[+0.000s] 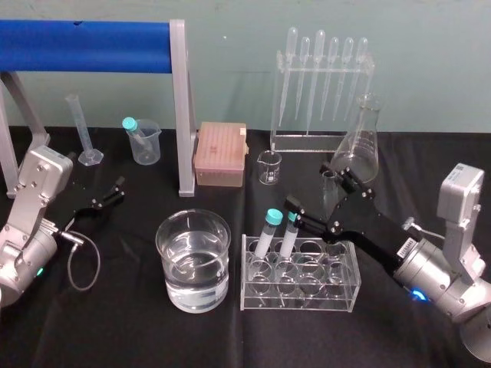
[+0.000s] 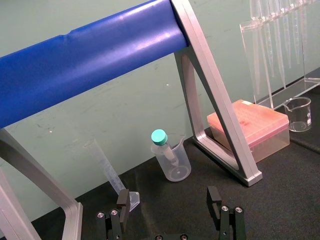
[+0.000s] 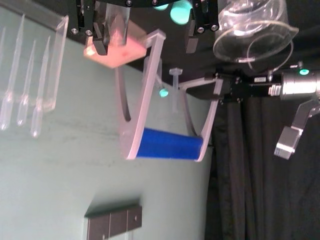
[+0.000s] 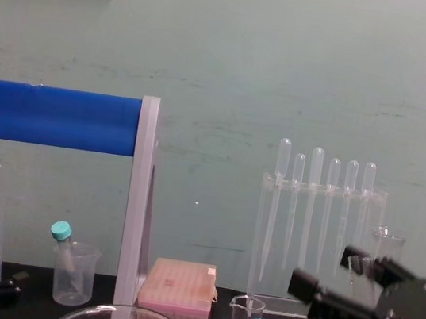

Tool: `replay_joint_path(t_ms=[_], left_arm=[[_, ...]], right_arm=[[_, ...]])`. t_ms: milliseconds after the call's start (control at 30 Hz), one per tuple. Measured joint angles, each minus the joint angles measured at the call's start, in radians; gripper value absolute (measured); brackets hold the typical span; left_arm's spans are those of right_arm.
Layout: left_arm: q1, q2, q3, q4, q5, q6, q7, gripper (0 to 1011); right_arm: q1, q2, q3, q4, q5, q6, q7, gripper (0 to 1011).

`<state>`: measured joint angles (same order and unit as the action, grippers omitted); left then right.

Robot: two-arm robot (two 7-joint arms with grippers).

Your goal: Hold the test tube with one hand and immerse one end into the beaker, then return it to the test tube rack.

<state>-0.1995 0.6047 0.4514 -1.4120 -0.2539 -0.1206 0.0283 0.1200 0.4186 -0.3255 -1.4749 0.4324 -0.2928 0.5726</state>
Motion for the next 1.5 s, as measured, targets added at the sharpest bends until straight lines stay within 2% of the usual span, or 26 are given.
replay_joint_path(t_ms=[100, 133, 267, 333, 467, 600, 800, 900, 1000, 1100, 1133, 1233, 1333, 1467, 1500], left_arm=[[0.000, 0.000, 0.000, 0.000, 0.000, 0.000, 0.000, 1000], [0.000, 0.000, 0.000, 0.000, 0.000, 0.000, 0.000, 1000], [0.000, 0.000, 0.000, 0.000, 0.000, 0.000, 0.000, 1000], [0.000, 0.000, 0.000, 0.000, 0.000, 0.000, 0.000, 1000], [0.000, 0.000, 0.000, 0.000, 0.000, 0.000, 0.000, 1000], [0.000, 0.000, 0.000, 0.000, 0.000, 0.000, 0.000, 1000], [0.000, 0.000, 0.000, 0.000, 0.000, 0.000, 0.000, 1000], [0.000, 0.000, 0.000, 0.000, 0.000, 0.000, 0.000, 1000], [0.000, 0.000, 0.000, 0.000, 0.000, 0.000, 0.000, 1000], [0.000, 0.000, 0.000, 0.000, 0.000, 0.000, 0.000, 1000], [0.000, 0.000, 0.000, 0.000, 0.000, 0.000, 0.000, 1000], [0.000, 0.000, 0.000, 0.000, 0.000, 0.000, 0.000, 1000], [0.000, 0.000, 0.000, 0.000, 0.000, 0.000, 0.000, 1000], [0.000, 0.000, 0.000, 0.000, 0.000, 0.000, 0.000, 1000], [0.000, 0.000, 0.000, 0.000, 0.000, 0.000, 0.000, 1000]], right_arm=[[-0.009, 0.007, 0.008, -0.032, -0.010, -0.004, -0.014, 1004], [-0.019, 0.015, 0.018, -0.067, -0.025, -0.008, -0.032, 1004], [-0.036, 0.028, 0.038, -0.126, -0.049, -0.013, -0.058, 1004], [-0.054, 0.042, 0.062, -0.179, -0.075, -0.018, -0.084, 1004], [-0.069, 0.052, 0.092, -0.222, -0.105, -0.017, -0.117, 1004], [-0.093, 0.059, 0.149, -0.260, -0.148, 0.007, -0.180, 1004], [-0.159, 0.048, 0.240, -0.290, -0.172, 0.027, -0.271, 1004], [-0.175, 0.032, 0.270, -0.262, -0.149, 0.034, -0.281, 1004], [-0.175, 0.016, 0.279, -0.226, -0.130, 0.036, -0.281, 1004], [-0.159, -0.009, 0.286, -0.160, -0.106, 0.042, -0.278, 1004], [-0.159, -0.009, 0.286, -0.160, -0.106, 0.042, -0.278, 1004], [-0.134, -0.026, 0.291, -0.101, -0.091, 0.047, -0.266, 1004], [-0.075, -0.042, 0.288, -0.007, -0.063, 0.054, -0.225, 1004], [-0.005, -0.050, 0.270, 0.084, -0.040, 0.064, -0.178, 1004], [0.036, -0.054, 0.254, 0.134, -0.031, 0.071, -0.152, 1004]])
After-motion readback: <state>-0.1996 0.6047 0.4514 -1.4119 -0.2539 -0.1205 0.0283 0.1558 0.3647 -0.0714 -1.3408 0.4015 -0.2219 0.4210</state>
